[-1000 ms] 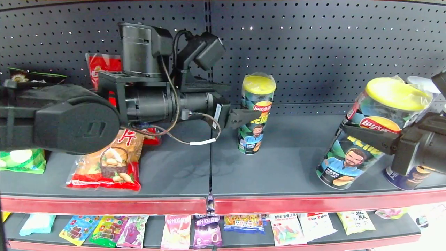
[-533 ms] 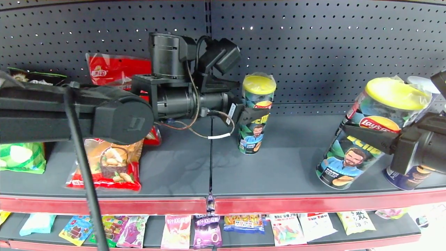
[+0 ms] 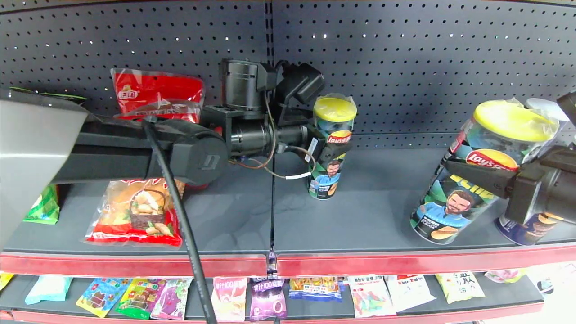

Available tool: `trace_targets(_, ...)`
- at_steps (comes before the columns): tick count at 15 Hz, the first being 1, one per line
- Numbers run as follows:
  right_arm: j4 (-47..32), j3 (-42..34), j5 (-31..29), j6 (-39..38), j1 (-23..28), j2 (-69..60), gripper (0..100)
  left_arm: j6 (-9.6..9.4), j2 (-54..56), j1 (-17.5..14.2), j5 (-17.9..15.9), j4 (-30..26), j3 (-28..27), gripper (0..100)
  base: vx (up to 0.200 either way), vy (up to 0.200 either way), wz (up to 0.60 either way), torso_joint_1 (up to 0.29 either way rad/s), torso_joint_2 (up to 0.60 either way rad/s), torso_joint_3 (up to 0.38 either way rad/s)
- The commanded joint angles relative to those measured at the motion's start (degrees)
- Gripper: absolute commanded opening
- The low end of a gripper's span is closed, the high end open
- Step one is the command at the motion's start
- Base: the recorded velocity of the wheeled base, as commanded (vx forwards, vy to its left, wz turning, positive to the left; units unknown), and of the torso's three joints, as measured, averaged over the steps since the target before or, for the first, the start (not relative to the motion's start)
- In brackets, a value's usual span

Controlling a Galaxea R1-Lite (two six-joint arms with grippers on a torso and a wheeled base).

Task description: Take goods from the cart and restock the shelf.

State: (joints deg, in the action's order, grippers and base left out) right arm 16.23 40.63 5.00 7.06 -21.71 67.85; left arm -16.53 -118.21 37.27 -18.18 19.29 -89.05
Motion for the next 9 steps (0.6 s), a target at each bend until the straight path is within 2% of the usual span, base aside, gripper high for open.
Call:
trace_targets(1, 0.0, 0.0, 0.0, 0.1, 0.1, -0.1, 0, 0.01, -2.8, 0.2, 0.2, 1.4, -2.1, 100, 0.0, 0.0, 0.0, 0.0, 0.0, 0.0)
trace_targets(3, 0.0, 0.0, 0.0, 0.1, 0.2, -0.1, 0, 0.09, -4.4, 0.2, 0.2, 3.5, -3.4, 100, 0.0, 0.0, 0.0, 0.0, 0.0, 0.0)
trace_targets(6, 0.0, 0.0, 0.0, 0.1, 0.2, 0.0, 0, 0.27, -5.2, 0.6, 0.4, 3.5, -3.8, 100, 0.0, 0.0, 0.0, 0.0, 0.0, 0.0)
trace_targets(7, 0.0, 0.0, 0.0, 0.1, 0.4, 0.0, 0, 0.27, -5.4, 0.6, 0.4, 3.5, -3.8, 0, 0.0, 0.0, 0.0, 0.0, 0.0, 0.0)
trace_targets(9, 0.0, -0.1, 0.0, 0.1, 0.4, 0.0, 0, 0.36, -5.4, 0.6, 0.3, 3.5, -3.8, 0, 0.0, 0.0, 0.0, 0.0, 0.0, 0.0)
